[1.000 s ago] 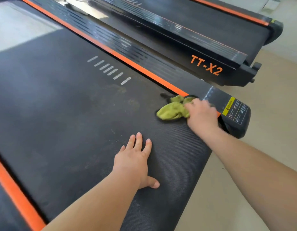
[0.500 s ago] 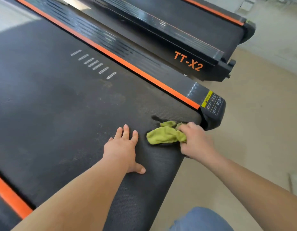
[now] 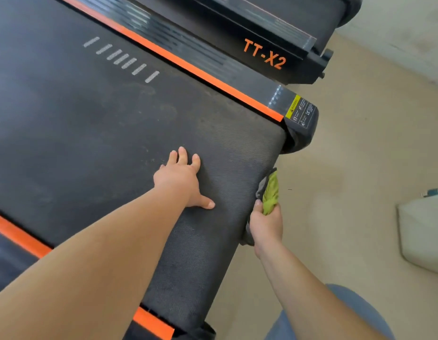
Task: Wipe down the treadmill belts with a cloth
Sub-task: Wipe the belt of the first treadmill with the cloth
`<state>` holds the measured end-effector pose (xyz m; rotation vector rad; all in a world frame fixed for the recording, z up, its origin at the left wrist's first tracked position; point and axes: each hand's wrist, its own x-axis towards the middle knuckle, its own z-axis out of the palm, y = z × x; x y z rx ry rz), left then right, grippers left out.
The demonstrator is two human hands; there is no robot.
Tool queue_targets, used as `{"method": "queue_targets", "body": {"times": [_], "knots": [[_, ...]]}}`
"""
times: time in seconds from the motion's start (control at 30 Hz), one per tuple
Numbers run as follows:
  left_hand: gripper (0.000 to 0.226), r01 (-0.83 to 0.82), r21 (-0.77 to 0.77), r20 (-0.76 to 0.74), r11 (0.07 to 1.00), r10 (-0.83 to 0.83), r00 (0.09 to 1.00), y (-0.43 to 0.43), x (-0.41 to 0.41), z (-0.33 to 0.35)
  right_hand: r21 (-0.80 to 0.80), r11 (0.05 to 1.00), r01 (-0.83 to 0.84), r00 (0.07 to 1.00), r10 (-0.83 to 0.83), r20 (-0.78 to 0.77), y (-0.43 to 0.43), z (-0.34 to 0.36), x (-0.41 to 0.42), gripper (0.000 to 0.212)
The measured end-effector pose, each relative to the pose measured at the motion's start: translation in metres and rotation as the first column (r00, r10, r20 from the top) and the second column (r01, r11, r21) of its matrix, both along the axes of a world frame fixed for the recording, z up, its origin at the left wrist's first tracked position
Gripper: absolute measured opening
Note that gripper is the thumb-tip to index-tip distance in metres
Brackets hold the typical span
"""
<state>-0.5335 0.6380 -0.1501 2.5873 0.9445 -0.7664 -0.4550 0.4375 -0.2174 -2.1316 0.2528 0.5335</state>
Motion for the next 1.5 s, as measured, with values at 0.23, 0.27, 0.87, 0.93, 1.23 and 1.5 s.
{"method": "queue_targets", "body": {"times": [0.23, 0.27, 0.87, 0.93, 1.23, 1.5], "knots": [[0.107, 0.007, -0.153, 0.105, 0.988, 0.009, 0.994, -0.001, -0.031, 0.021, -0.170, 0.936, -0.307, 0.948, 0.286, -0.137, -0.036, 0.052, -0.150, 0.024], [0.097, -0.023, -0.185, 0.086, 0.982, 0.040, 0.995, -0.002, -0.041, 0.032, -0.153, 0.901, -0.405, 0.904, 0.371, -0.211, -0.039, 0.066, -0.160, 0.024], [0.027, -0.476, -0.786, 0.085, 0.395, 0.831, 0.549, -0.057, -0.102, 0.431, 0.502, 0.852, -0.151, 0.729, 0.439, -0.525, 0.012, 0.524, -0.088, 0.022], [0.043, -0.521, -0.771, 0.075, 0.367, 0.865, 0.497, -0.062, -0.095, 0.471, 0.526, 0.834, -0.169, 0.734, 0.463, -0.497, 0.013, 0.564, -0.077, 0.024], [0.032, -0.543, -0.717, 0.390, 0.438, 0.897, 0.208, -0.105, -0.099, 0.622, 0.639, 0.662, -0.393, 0.641, 0.695, -0.326, 0.020, 0.683, -0.032, 0.030], [0.020, -0.505, -0.715, 0.499, 0.484, 0.859, 0.116, -0.155, -0.176, 0.684, 0.720, 0.526, -0.453, 0.409, 0.840, -0.356, 0.038, 0.733, -0.097, 0.050]]}}
